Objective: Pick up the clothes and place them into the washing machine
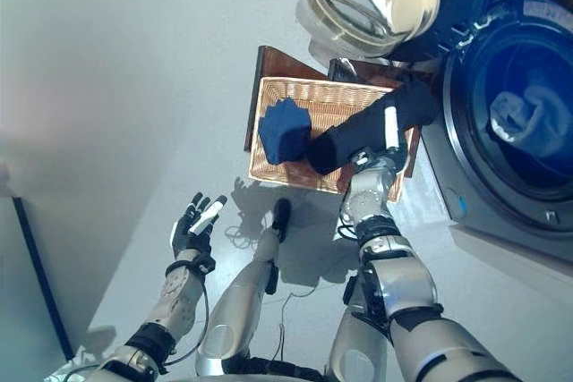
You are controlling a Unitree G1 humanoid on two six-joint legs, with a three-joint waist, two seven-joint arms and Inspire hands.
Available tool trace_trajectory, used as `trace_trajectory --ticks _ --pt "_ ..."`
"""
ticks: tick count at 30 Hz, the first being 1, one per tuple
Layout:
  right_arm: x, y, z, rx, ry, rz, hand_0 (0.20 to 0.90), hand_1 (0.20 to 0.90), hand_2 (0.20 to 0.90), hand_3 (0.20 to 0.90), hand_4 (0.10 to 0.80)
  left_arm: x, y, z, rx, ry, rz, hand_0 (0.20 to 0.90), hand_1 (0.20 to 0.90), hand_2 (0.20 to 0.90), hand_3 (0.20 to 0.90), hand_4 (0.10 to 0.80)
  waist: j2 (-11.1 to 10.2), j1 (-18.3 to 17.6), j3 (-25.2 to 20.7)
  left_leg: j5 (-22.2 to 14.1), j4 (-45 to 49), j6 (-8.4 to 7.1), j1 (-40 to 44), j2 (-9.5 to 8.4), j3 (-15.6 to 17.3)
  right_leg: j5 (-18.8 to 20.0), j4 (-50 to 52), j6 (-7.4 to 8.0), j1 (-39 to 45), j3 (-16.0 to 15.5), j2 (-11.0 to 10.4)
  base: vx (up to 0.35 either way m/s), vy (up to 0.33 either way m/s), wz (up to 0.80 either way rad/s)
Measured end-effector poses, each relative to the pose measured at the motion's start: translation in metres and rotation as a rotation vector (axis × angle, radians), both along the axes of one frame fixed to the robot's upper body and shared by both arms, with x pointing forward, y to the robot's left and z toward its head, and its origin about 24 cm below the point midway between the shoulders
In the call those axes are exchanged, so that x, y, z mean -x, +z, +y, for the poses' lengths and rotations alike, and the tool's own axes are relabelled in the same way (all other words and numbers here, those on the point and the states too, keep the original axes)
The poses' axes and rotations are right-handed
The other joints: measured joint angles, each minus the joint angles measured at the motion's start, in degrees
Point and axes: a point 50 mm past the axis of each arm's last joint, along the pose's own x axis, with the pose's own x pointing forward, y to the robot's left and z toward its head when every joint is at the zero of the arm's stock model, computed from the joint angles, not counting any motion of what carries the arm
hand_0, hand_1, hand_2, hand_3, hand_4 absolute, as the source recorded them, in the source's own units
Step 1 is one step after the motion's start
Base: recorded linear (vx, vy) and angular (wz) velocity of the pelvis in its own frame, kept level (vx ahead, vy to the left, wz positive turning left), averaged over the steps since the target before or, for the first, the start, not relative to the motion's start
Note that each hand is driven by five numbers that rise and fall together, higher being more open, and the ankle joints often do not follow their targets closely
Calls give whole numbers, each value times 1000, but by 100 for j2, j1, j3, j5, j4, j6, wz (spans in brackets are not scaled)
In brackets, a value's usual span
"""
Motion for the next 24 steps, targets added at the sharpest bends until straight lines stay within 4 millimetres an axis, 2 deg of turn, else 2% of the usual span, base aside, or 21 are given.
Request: trace_trajectory --ticks 5,8,14,16,20,23,24 --pt "8 -1 -18 -35 -96 -35 200 200 200 200 300 3 -3 -1 14 1 9 900 900 900 900 800 30 -180 -19 -38 0 63 65 -25 195 24 -70 15 -4 168 -19 3 12 -13" --pt "10 0 -21 -42 -106 -55 200 200 200 200 300 6 -5 -1 18 2 17 900 900 900 900 800 36 -254 -23 -67 -1 95 124 -57 304 66 -118 48 5 278 -28 20 6 -18" --pt "16 0 -38 -46 -160 -58 200 200 200 200 300 7 -7 -7 38 -13 16 900 900 900 900 800 151 -393 -101 -110 -4 110 210 -71 448 89 -134 69 14 415 -41 25 -1 -11" --pt "18 2 -50 -47 -197 -65 200 200 200 200 300 9 -8 -10 49 -15 20 900 900 900 900 800 226 -408 -151 -122 -4 123 226 -77 459 90 -134 73 20 431 -48 27 -7 -5" --pt "27 15 -86 -10 -290 -87 200 200 200 200 300 16 -14 -12 65 -23 34 900 900 900 900 800 389 -412 -265 -126 -5 127 227 -78 460 91 -139 76 20 437 -49 0 0 0" --pt "35 29 -114 30 -358 -106 200 200 200 200 300 22 -18 -10 68 -19 51 900 900 900 900 800 434 -420 -296 -125 -5 130 237 -77 502 94 -151 80 21 448 -48 5 -4 -1" --pt "35 30 -118 37 -365 -102 200 200 200 200 300 23 -19 -10 71 -21 52 900 900 900 900 800 435 -419 -298 -125 -5 130 237 -77 509 99 -158 87 21 458 -49 14 -7 -6"
